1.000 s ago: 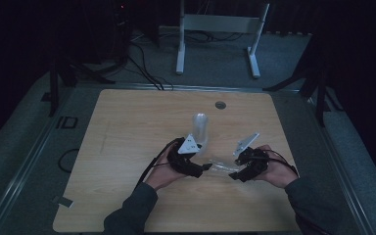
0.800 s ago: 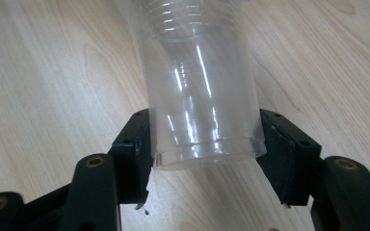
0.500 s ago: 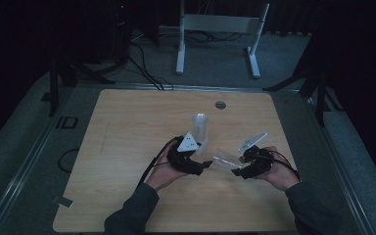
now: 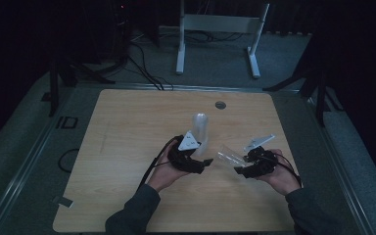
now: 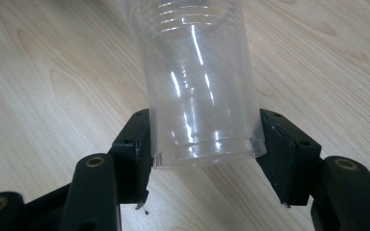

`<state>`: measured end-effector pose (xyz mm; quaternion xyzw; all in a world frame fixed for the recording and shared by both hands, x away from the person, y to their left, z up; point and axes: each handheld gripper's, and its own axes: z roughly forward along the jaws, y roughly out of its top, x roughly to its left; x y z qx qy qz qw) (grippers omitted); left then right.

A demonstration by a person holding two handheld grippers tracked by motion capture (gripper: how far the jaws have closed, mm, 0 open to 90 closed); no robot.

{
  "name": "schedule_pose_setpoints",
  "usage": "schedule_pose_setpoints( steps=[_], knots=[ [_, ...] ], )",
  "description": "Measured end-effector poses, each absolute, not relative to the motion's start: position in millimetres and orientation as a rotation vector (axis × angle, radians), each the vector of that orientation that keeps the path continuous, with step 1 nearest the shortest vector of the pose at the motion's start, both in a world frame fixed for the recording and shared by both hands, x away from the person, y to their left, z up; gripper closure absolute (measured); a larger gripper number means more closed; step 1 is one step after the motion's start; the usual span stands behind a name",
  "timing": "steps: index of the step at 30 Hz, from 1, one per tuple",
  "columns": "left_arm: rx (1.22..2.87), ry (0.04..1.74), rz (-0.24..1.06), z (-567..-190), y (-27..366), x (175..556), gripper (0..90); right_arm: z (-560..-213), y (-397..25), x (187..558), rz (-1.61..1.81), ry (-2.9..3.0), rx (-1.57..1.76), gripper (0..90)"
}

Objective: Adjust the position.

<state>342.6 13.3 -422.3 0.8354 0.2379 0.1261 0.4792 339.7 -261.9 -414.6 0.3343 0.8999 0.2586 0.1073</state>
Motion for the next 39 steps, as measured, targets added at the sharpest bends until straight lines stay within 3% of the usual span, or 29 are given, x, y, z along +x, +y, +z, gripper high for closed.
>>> schedule_pose_setpoints(
  steps=[39],
  knots=[
    [2.002,0.632,0.308,-416.4,6.5,340.5,26.8,-430.6,-269.5,321.4,0.949,2.282,1.299,41.6]
  ],
)
